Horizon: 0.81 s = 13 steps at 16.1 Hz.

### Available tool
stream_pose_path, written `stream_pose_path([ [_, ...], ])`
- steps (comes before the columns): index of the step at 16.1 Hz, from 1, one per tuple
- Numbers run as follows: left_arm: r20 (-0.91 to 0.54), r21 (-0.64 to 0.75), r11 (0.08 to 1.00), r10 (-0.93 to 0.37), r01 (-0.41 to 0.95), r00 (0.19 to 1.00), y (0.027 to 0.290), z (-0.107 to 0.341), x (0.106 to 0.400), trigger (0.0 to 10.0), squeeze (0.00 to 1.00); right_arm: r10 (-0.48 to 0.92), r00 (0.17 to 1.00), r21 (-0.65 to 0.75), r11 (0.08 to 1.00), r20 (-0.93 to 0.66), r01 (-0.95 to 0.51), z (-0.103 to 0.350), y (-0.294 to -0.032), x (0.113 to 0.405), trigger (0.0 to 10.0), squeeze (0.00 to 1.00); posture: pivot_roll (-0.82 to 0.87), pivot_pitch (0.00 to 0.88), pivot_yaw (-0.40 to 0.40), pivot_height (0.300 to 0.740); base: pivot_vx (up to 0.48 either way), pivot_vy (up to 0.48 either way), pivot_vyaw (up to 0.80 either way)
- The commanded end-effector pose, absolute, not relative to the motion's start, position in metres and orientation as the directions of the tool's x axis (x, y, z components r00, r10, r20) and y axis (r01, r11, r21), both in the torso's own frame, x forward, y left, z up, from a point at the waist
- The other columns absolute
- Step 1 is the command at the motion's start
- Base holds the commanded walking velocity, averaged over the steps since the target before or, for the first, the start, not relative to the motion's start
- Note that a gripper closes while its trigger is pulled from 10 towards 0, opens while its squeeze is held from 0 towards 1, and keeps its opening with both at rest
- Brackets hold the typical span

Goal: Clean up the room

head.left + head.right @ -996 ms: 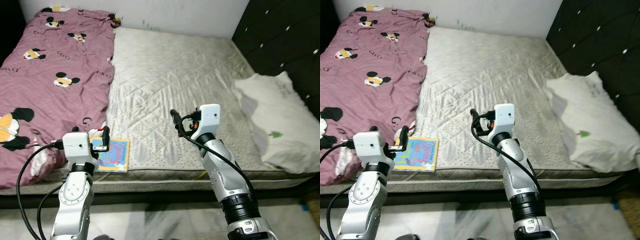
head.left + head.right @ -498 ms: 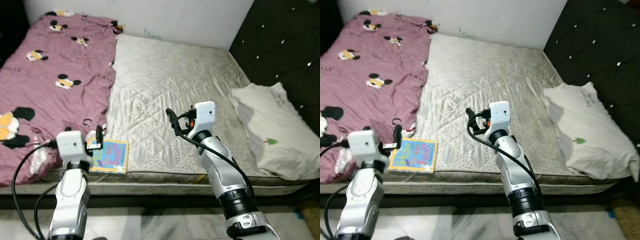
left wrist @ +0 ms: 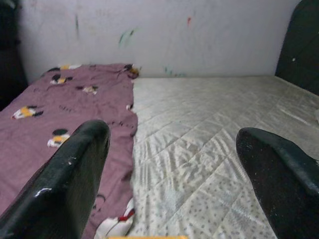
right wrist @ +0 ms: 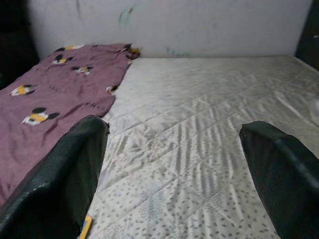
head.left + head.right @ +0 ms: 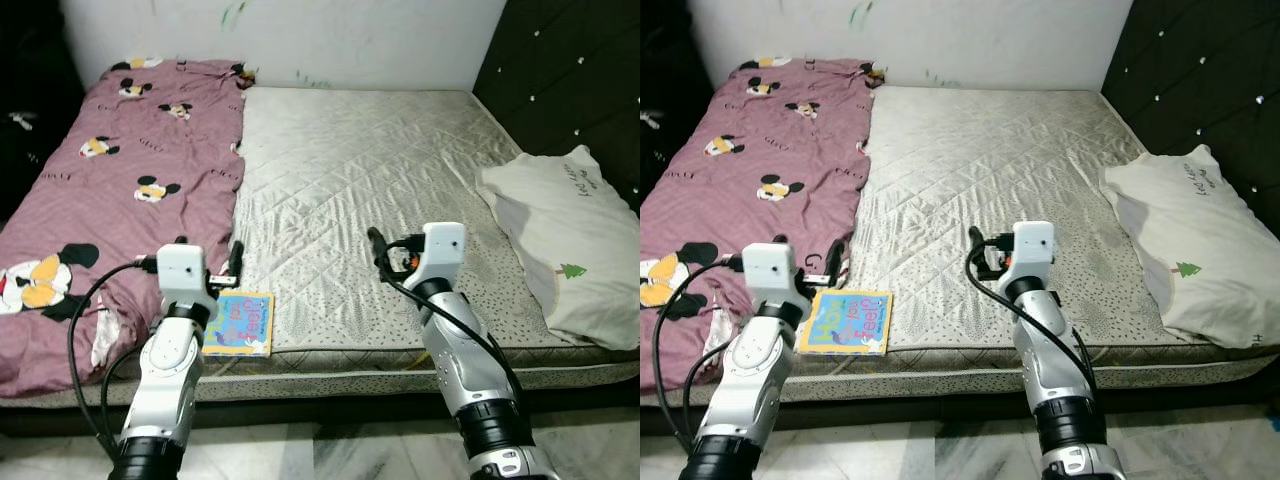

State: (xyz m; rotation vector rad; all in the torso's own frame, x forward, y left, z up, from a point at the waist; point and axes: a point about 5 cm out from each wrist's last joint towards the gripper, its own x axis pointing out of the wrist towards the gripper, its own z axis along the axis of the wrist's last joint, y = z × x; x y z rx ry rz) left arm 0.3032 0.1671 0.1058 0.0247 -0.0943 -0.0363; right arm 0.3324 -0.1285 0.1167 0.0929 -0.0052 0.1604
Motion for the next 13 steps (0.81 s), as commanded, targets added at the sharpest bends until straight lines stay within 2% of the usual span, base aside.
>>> stream_pose_path([
  [1, 0.091, 0.039, 0.999, -0.04, 0.036, 0.995, 0.17, 0.104, 0.303, 10.0, 0.0, 0.147, 0.988, 0.091, 0.984, 0.039, -0.15, 0.121, -0.132, 0.331, 10.0, 0.0, -0.05, 0.0, -0.007, 0.74, 0.0, 0.0, 0.0],
  [6, 0.101, 0.074, 0.997, 0.004, -0.012, 0.995, 0.19, 0.094, 0.279, 10.0, 0.0, 0.151, 0.988, 0.073, 0.985, 0.04, -0.153, 0.116, -0.144, 0.314, 10.0, 0.0, -0.04, 0.0, -0.033, 0.74, 0.0, 0.0, 0.0],
  [7, 0.103, 0.07, 0.996, 0.044, -0.052, 0.994, 0.202, 0.092, 0.265, 10.0, 0.0, 0.158, 0.987, 0.047, 0.986, 0.033, -0.16, 0.113, -0.151, 0.305, 10.0, 0.0, -0.04, 0.0, -0.036, 0.74, 0.0, 0.0, 0.0],
  [13, 0.058, 0.075, 0.995, 0.061, -0.066, 0.996, 0.209, 0.077, 0.241, 10.0, 0.0, 0.158, 0.987, 0.033, 0.987, 0.004, -0.158, 0.108, -0.16, 0.29, 10.0, 0.0, -0.04, 0.0, -0.049, 0.74, 0.0, 0.0, 0.0],
])
